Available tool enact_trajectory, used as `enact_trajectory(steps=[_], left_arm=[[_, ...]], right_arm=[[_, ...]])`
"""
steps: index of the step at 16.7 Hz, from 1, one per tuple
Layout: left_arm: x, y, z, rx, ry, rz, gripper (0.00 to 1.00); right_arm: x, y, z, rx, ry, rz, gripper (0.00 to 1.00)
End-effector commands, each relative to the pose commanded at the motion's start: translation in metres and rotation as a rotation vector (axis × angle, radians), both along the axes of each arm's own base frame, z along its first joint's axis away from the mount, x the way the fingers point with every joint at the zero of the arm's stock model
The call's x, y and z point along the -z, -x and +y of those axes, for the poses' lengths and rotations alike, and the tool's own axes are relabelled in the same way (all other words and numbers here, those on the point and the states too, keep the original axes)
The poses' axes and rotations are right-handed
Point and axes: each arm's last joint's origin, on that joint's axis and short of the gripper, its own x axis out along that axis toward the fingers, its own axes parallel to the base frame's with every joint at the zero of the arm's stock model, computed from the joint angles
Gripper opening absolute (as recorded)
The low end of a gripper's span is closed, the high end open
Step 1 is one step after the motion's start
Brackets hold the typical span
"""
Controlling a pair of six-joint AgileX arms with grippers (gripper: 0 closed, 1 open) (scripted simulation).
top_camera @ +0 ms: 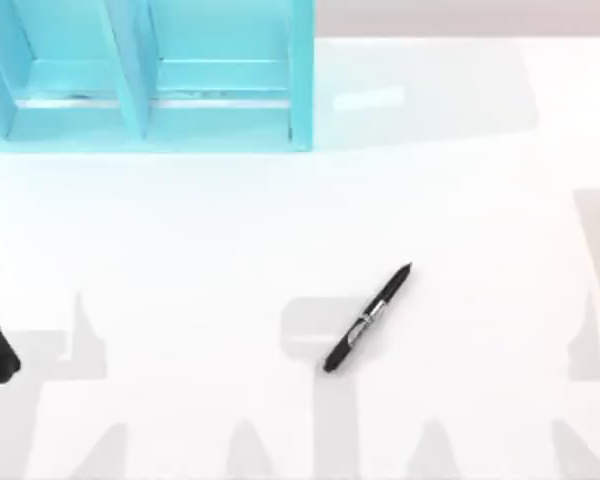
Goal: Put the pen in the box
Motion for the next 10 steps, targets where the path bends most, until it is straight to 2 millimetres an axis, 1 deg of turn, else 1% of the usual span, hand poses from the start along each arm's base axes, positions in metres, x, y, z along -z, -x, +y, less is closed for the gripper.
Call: enact_trajectory(steps=[3,5,8,10], left_arm=[[0.000,0.000,0.000,0.000,0.000,0.000,1.00],[0.000,0.000,0.000,0.000,0.000,0.000,1.00],[0.000,0.000,0.000,0.000,0.000,0.000,1.00],[0.000,0.000,0.000,0.000,0.000,0.000,1.00]], right_arm=[[-0.002,0.000,0.001,-0.009,-0.010,0.007,1.00],[-0.012,0.000,0.005,-0.049,-0.059,0.042,1.00],[-0.042,-0.005,0.017,-0.138,-0.189,0.151,1.00],[-0.066,-0.014,0.029,-0.191,-0.293,0.272,1.00]])
